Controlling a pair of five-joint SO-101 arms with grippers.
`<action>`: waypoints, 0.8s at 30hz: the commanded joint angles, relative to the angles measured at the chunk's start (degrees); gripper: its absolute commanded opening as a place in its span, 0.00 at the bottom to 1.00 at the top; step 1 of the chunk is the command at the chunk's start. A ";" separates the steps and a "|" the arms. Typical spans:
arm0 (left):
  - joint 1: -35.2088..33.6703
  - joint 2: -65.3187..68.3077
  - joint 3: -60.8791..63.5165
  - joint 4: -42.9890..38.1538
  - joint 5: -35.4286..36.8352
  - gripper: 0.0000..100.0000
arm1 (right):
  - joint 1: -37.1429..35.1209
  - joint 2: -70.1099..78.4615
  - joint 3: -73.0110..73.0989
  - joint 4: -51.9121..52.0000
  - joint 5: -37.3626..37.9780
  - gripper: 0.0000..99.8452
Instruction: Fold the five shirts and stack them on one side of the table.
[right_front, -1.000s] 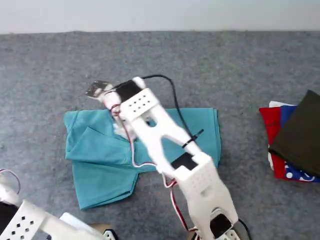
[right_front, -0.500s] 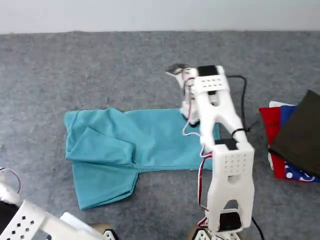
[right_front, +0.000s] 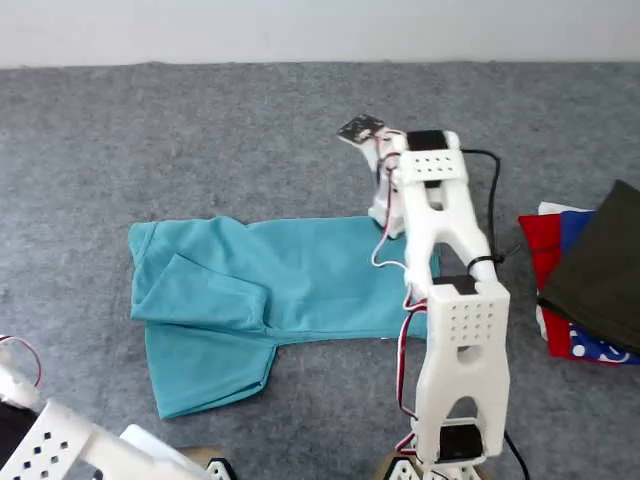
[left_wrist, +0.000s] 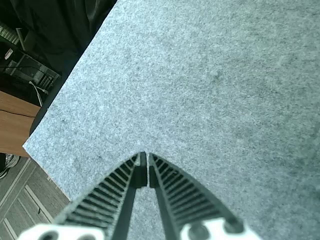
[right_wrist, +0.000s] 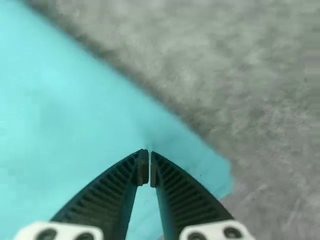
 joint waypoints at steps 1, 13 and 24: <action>-0.26 -0.62 -0.22 -0.62 0.35 0.01 | -5.05 -7.87 -4.75 9.71 -2.02 0.01; -0.18 -0.62 -0.13 -0.62 0.44 0.01 | -32.84 -17.98 10.73 14.99 -7.91 0.02; -0.18 -0.62 0.75 -0.79 0.44 0.01 | -59.65 -15.43 15.21 10.33 -17.32 0.34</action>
